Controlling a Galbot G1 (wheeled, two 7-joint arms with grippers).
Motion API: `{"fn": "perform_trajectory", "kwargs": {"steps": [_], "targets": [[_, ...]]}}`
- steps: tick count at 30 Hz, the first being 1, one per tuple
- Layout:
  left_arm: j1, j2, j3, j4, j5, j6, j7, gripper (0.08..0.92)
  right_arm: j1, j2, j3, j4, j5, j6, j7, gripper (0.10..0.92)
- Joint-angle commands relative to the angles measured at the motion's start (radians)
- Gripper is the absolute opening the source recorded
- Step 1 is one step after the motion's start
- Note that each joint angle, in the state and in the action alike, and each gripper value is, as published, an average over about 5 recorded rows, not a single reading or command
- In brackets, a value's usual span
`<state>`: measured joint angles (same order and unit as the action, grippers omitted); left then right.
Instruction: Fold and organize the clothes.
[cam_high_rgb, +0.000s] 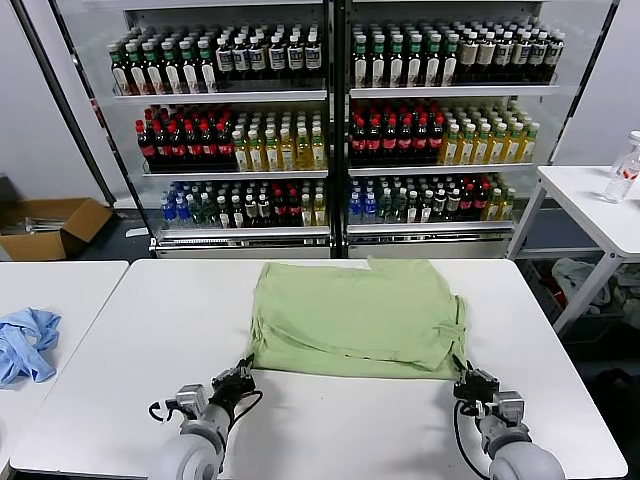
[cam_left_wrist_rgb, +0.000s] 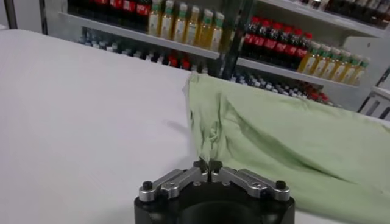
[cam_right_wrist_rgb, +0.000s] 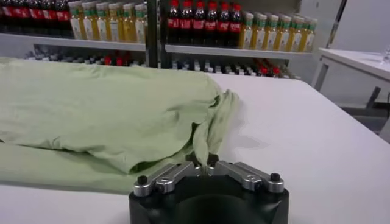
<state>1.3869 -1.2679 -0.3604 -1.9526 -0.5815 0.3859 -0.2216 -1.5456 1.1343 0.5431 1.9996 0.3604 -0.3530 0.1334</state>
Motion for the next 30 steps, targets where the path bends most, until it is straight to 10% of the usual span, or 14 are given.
{"fn": "perform_trajectory", "kwargs": {"steps": [1, 18, 30], "targets": [[0.251, 0.001, -0.02, -0.232, 0.023, -0.005, -0.006, 0.084, -0.236, 0.009, 0.086, 0.177, -0.034, 0.01, -0.002, 0.14], [0.501, 0.07, -0.086, -0.354, 0.106, -0.051, -0.044, 0.084, -0.374, 0.046, 0.127, 0.265, -0.135, -0.01, -0.004, 0.165], [0.341, 0.189, -0.162, -0.358, 0.044, -0.05, -0.041, 0.295, -0.184, -0.021, 0.154, 0.269, -0.064, -0.004, 0.022, 0.508]]}}
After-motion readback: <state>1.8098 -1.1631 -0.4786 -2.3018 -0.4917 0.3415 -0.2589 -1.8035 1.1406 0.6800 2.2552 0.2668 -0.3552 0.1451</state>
